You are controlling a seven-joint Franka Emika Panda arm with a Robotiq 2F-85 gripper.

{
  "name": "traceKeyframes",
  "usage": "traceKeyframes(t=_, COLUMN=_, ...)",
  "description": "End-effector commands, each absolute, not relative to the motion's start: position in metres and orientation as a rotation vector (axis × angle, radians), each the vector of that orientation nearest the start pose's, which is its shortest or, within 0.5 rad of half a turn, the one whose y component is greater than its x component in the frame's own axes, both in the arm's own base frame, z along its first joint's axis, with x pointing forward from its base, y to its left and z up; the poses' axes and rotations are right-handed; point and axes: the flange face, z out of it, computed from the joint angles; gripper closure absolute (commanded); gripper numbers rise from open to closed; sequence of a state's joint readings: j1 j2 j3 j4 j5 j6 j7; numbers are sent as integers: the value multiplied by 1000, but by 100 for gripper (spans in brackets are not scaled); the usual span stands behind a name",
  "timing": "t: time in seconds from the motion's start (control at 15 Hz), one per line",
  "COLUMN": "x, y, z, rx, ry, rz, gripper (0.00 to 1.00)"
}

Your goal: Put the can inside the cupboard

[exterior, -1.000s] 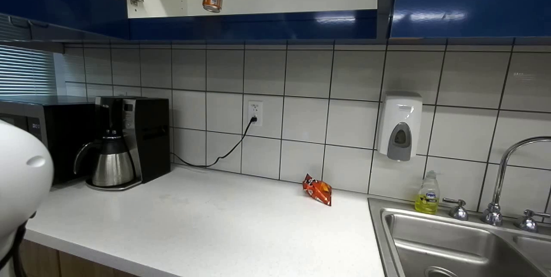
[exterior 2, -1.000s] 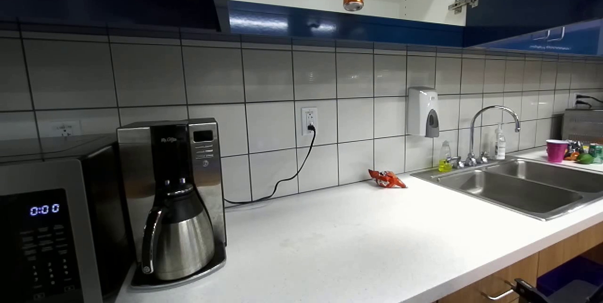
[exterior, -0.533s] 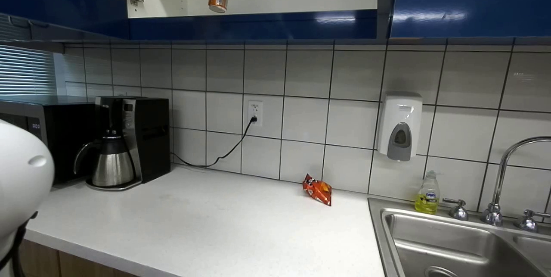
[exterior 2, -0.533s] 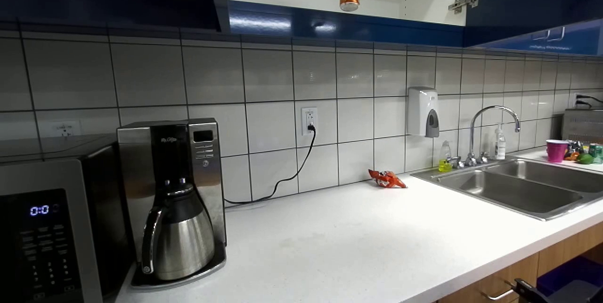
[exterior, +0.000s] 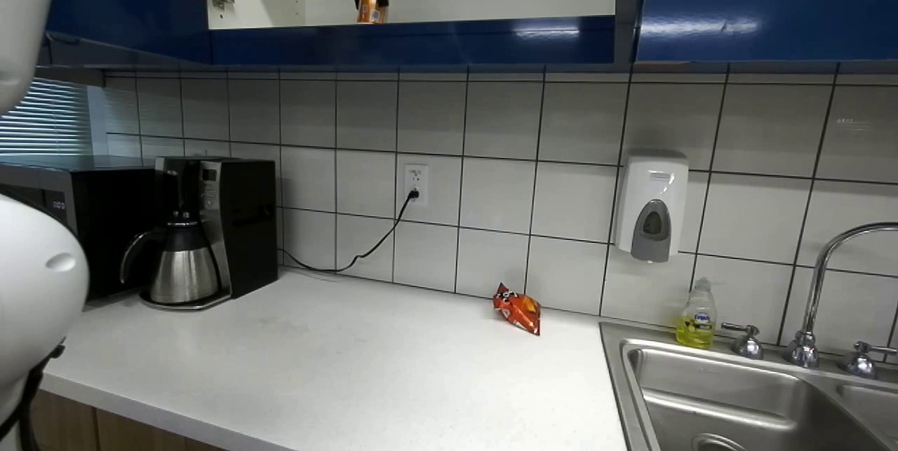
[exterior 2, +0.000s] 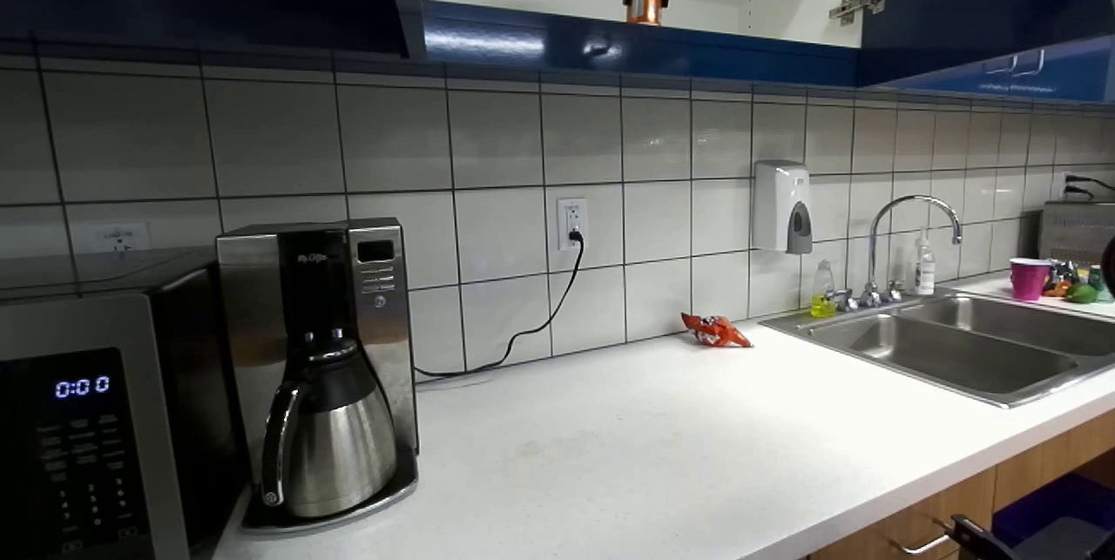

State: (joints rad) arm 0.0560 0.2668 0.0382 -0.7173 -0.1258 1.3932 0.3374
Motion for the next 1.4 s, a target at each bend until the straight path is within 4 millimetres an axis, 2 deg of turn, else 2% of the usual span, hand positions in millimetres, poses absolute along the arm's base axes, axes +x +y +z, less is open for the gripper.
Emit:
traceKeyframes(t=0.0, x=557, y=22, z=841, rx=-3063, ry=488, rz=-656, gripper=62)
traceKeyframes(t=0.07, x=558, y=22, z=840, rx=-3065, ry=498, rz=-654, gripper=12)
traceKeyframes(t=0.27, x=557, y=18, z=841, rx=-3059, ry=494, rz=-641, gripper=0)
traceKeyframes(t=1.0, x=541, y=18, z=842, rx=-3032, ry=431, rz=-554, gripper=0)
traceKeyframes(t=1.33, x=517, y=20, z=855, rx=-3043, ry=450, rz=-534, gripper=0)
